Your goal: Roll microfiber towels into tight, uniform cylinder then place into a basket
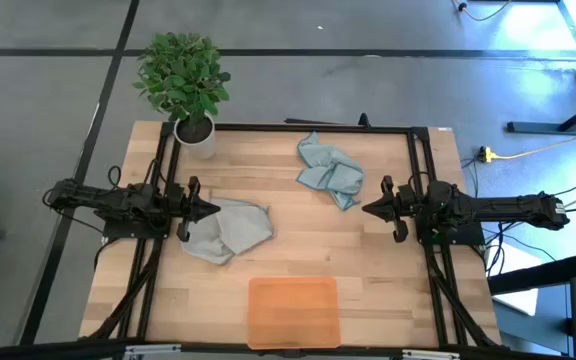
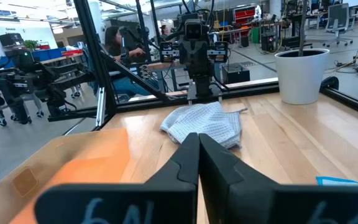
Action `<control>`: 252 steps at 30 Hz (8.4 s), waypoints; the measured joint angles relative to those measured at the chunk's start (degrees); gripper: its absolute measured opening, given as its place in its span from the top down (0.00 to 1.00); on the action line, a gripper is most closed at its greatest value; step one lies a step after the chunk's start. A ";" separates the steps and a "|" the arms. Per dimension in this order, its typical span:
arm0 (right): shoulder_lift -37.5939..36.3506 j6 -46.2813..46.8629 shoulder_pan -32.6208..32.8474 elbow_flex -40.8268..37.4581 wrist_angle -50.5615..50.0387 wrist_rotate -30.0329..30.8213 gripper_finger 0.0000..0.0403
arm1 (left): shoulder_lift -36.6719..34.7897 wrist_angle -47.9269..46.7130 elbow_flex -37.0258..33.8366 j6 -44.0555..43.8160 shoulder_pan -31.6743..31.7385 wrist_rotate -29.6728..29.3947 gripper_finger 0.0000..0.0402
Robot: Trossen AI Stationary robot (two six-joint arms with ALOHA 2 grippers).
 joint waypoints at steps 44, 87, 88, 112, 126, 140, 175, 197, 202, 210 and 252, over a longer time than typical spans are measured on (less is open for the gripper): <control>0.53 -14.21 -0.05 9.29 13.67 15.04 0.98 | 0.01 -0.01 0.01 0.00 -0.01 0.01 1.00; 44.44 6.87 -3.76 65.19 -61.42 18.41 0.98 | 5.26 -5.25 16.22 9.03 -0.01 -11.72 1.00; 45.90 7.03 -4.10 65.97 -62.42 18.41 0.98 | 5.34 -5.26 16.23 9.03 -0.02 -11.72 1.00; 71.29 14.24 -9.61 67.65 -65.11 10.86 0.66 | 5.32 -5.16 16.23 8.96 0.00 -11.65 1.00; 85.44 16.81 -11.79 67.65 -63.11 12.65 0.57 | 5.32 -5.07 16.23 8.57 0.00 -11.63 1.00; 87.33 16.52 -12.33 67.65 -60.00 18.48 0.59 | 5.32 -4.29 16.23 8.50 -0.02 -11.63 1.00; 86.83 7.49 -12.29 74.79 -65.11 18.50 0.99 | 5.30 -4.23 16.23 3.78 0.00 -11.61 1.00; 82.01 4.66 -12.31 94.71 -84.08 25.00 1.00 | 12.27 -0.45 16.27 -5.76 0.10 -17.22 1.00; 79.64 5.82 -12.27 94.71 -86.66 25.37 1.00 | 21.81 -0.48 16.60 -9.33 0.92 -18.21 1.00; 75.28 6.27 -12.16 94.71 -87.32 26.07 1.00 | 40.72 -0.77 26.14 -4.11 5.83 -11.25 1.00; 71.90 6.23 -12.05 94.67 -87.22 25.97 1.00 | 102.95 13.06 49.39 2.76 21.44 1.91 0.79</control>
